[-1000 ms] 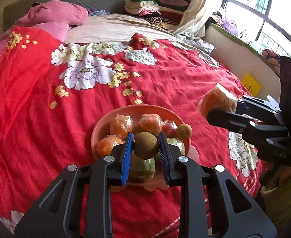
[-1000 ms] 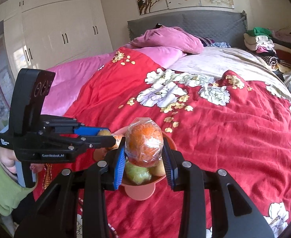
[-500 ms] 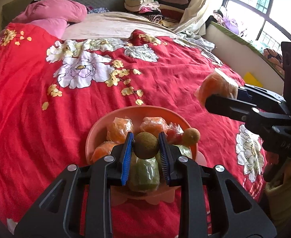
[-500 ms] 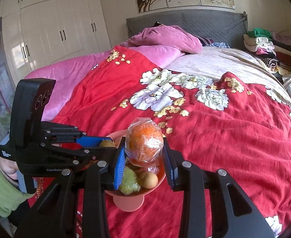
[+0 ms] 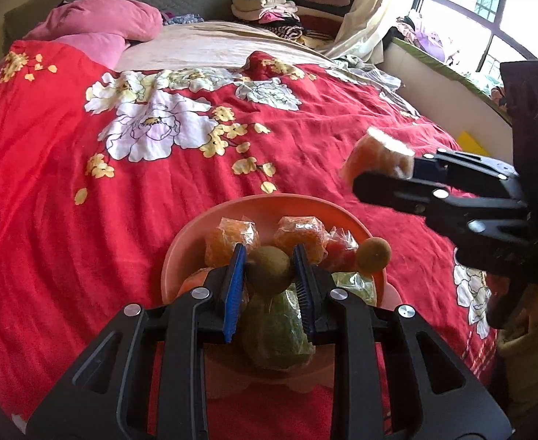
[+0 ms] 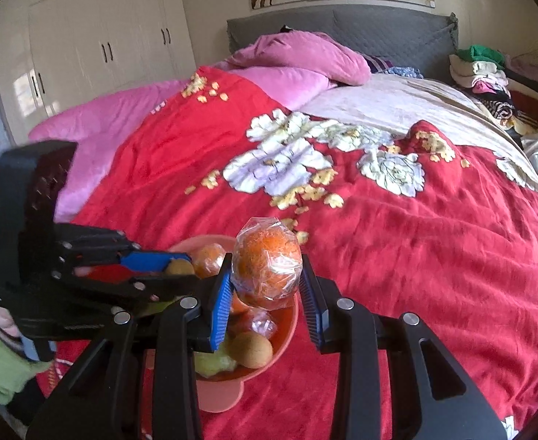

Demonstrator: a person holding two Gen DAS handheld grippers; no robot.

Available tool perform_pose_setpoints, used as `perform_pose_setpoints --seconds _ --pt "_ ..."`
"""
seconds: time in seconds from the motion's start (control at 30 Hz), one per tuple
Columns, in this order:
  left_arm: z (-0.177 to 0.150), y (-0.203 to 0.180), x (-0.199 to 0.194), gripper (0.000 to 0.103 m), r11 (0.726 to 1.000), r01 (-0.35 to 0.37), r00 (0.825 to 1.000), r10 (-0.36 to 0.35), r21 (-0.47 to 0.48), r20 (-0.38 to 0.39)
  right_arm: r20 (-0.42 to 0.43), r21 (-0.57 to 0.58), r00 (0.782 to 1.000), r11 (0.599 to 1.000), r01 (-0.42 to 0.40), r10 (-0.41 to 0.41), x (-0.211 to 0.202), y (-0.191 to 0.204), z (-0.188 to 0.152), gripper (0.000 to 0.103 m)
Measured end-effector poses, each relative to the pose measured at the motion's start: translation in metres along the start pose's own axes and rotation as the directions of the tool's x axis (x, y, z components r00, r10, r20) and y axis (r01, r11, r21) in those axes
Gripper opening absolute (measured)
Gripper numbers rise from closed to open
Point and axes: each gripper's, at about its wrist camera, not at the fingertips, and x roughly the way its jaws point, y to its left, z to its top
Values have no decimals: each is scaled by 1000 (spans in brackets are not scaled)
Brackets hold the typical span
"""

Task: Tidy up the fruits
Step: 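Lower both fruits into the bowl and open both tools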

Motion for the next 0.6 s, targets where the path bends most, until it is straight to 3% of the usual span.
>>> perform_pose_setpoints --seconds 0.6 --pt "-5 -2 0 26 1000 13 1000 -13 -2 6 -63 8 998 1000 17 -17 25 -4 -12 33"
